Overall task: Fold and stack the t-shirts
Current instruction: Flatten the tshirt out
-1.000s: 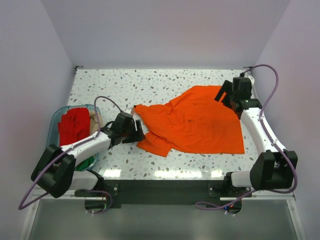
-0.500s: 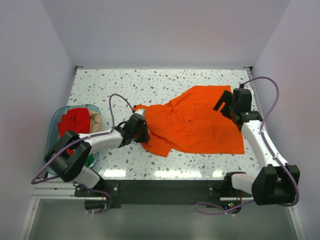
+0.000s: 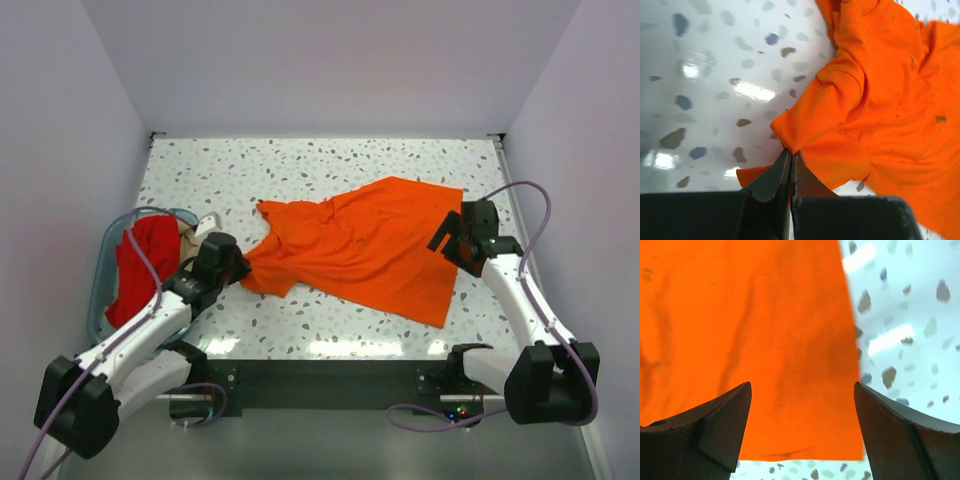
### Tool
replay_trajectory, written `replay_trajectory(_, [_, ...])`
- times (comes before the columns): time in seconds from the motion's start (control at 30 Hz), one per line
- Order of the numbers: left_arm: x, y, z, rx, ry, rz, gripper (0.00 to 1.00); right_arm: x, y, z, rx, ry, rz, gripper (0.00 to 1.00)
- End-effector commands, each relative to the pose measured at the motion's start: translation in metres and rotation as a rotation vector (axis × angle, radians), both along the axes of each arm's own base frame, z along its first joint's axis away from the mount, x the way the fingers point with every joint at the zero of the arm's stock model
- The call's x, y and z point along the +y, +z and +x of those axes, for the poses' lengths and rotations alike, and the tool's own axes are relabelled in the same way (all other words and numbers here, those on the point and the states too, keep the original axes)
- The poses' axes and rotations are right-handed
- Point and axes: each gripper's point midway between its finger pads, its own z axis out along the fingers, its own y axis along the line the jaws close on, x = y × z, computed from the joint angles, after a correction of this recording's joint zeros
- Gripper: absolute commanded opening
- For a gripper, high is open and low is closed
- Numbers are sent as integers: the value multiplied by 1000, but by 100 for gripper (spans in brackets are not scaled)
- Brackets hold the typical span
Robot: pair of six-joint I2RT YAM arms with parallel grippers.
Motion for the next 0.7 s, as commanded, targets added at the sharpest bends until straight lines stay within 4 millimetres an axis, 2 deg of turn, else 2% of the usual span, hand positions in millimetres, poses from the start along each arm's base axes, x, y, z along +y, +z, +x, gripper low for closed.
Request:
replay_trajectory(0.0, [39, -7, -12, 16, 146, 31, 0, -3, -28, -42, 126, -54, 8, 86])
replay_trajectory(0.07, [43, -3, -12, -5, 163, 27, 0, 4, -43, -57, 164, -53, 56, 86])
replay_trajectory(0.2, [38, -3, -3, -7, 167, 4, 0, 23, -65, -76, 229, -41, 161, 85])
replay_trajectory(0.37, [29, 1, 17, -8, 158, -19, 0, 42, -94, -102, 334, -28, 259, 76])
replay_trajectory(0.47, [29, 2, 26, -7, 152, -19, 0, 58, -103, -119, 382, 0, 301, 73])
replay_trajectory(0.6, [30, 4, 34, -5, 152, -22, 0, 73, -111, -143, 433, 58, 245, 72])
replay_trajectory(0.67, [30, 6, 37, -12, 151, -26, 0, 73, -116, -156, 468, 51, 238, 69])
